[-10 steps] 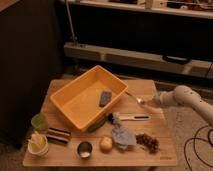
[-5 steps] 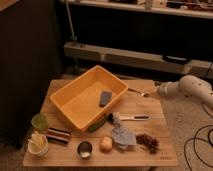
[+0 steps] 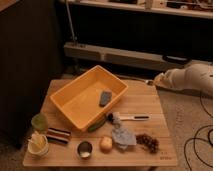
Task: Place fork in plastic cup
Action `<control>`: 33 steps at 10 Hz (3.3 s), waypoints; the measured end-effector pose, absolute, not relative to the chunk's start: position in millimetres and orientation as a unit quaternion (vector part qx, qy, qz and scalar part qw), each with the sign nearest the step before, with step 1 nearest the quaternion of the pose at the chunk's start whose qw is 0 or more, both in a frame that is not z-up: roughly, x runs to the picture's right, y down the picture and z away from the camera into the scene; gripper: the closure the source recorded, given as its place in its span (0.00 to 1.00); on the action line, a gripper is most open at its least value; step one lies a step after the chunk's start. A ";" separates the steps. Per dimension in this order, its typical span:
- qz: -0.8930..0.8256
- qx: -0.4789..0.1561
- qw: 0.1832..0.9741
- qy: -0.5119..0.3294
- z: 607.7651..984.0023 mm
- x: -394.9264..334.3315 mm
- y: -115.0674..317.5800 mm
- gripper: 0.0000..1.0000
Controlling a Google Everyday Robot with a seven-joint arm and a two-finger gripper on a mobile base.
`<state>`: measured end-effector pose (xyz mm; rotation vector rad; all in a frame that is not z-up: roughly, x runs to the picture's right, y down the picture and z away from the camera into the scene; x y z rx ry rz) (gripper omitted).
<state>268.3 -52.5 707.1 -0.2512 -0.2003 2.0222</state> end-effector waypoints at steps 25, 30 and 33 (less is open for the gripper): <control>0.275 -0.236 0.917 -0.169 677.8 -200.8 -133.1 1.00; 0.215 -0.272 0.915 -0.207 656.5 -249.8 -80.3 1.00; 0.186 -0.286 0.913 -0.226 648.3 -266.8 -66.7 1.00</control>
